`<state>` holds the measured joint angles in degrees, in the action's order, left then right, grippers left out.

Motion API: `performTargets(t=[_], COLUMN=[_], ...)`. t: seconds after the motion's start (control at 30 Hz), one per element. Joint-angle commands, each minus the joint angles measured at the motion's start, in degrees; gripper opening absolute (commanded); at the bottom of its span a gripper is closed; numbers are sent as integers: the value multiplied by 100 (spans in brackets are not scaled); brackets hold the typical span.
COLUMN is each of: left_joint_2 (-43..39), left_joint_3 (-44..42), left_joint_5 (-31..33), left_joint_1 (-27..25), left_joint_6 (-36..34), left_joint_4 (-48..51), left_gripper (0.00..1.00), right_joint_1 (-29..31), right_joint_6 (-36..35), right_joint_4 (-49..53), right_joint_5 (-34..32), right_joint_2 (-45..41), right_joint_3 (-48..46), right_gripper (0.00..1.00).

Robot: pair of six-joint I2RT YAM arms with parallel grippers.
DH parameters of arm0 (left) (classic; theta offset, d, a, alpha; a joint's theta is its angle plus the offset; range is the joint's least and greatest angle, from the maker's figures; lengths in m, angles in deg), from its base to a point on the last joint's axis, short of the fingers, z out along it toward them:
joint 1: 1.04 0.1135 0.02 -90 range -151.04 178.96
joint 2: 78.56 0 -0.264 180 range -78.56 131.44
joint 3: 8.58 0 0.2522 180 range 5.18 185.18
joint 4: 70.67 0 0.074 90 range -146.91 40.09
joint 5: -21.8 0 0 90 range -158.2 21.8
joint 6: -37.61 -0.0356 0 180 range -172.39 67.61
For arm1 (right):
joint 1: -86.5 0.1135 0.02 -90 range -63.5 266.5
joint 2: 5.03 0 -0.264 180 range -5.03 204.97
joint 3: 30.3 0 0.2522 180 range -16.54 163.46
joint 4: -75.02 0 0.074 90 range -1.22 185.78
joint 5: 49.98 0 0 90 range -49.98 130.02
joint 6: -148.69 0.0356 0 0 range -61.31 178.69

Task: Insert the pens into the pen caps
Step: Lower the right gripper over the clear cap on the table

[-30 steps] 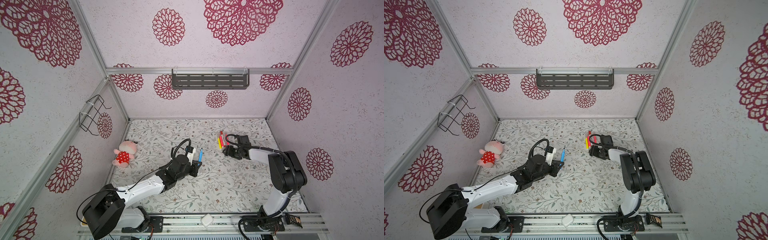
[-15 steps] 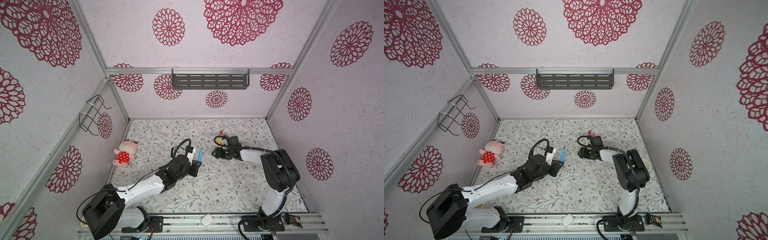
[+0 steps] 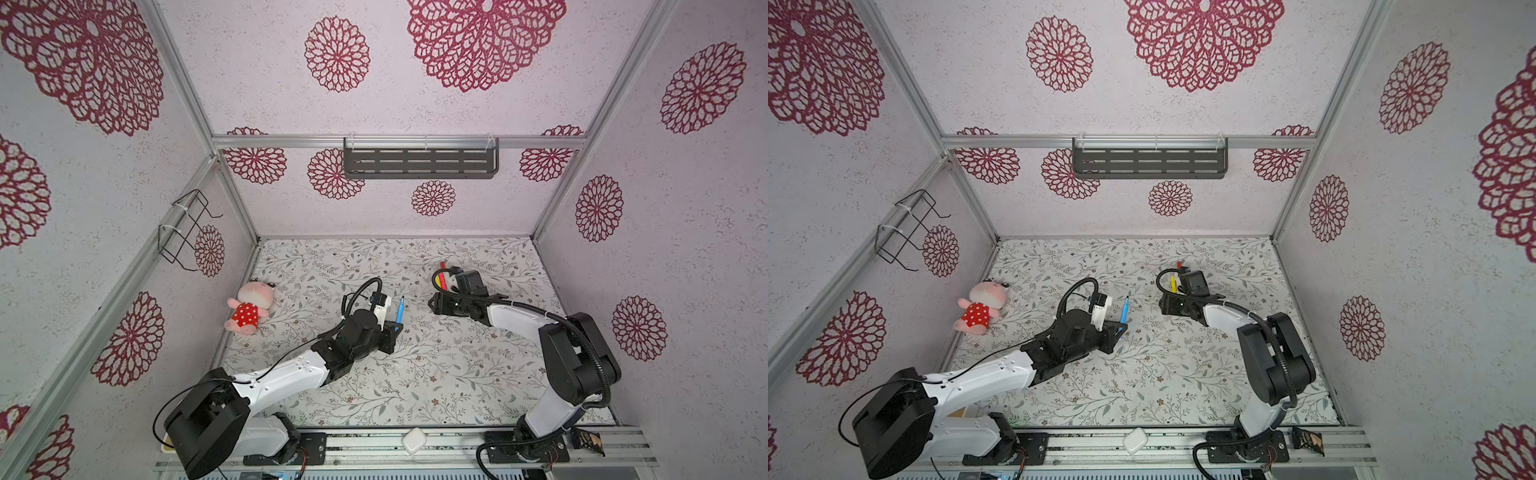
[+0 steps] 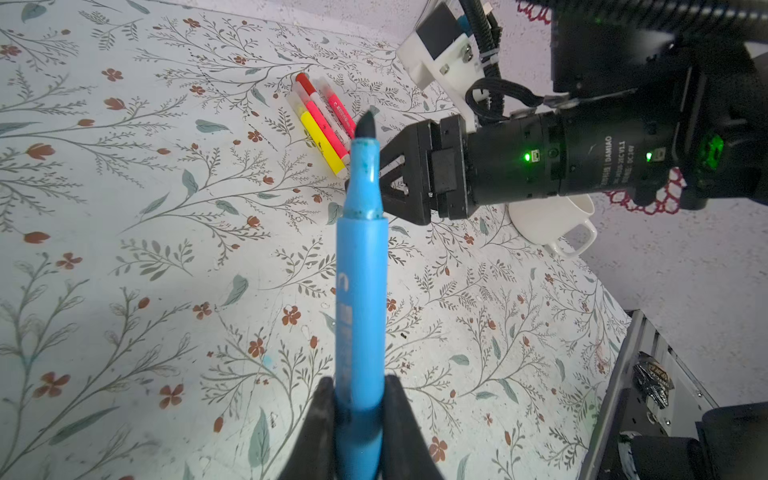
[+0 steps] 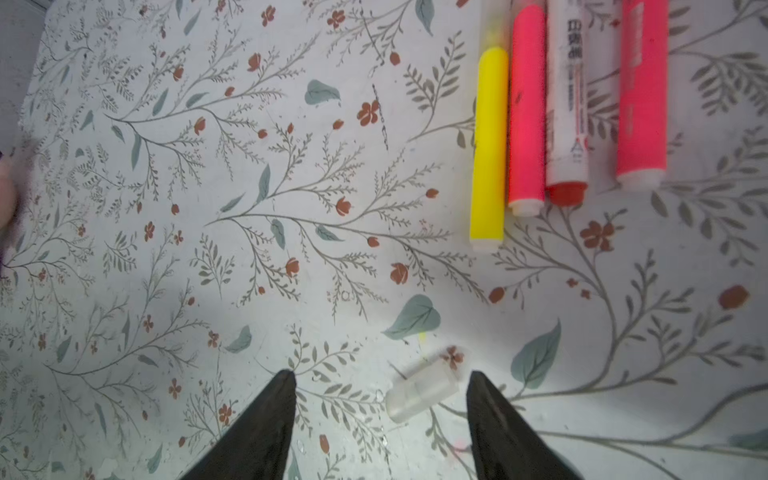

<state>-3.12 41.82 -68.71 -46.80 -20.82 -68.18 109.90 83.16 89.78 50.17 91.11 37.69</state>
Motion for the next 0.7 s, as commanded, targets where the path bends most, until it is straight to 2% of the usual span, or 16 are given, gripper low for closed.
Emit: performTargets(t=[0.0, 0.27, 0.67], left_joint_2=[-34, -64, -115], left_joint_3=[-17, -34, -34], left_joint_5=[51, 54, 85], left_joint_1=[54, 50, 49], left_joint_6=[-10, 18, 16], left_joint_4=[-111, -76, -36], left_gripper=[0, 0, 0], right_joint_1=[51, 86, 181], right_joint_6=[229, 452, 385], right_joint_4=[-51, -484, -274], right_joint_5=[-14, 145, 124], right_joint_2=[-116, 111, 698], right_joint_3=[-244, -516, 19], right_gripper=[67, 67, 63])
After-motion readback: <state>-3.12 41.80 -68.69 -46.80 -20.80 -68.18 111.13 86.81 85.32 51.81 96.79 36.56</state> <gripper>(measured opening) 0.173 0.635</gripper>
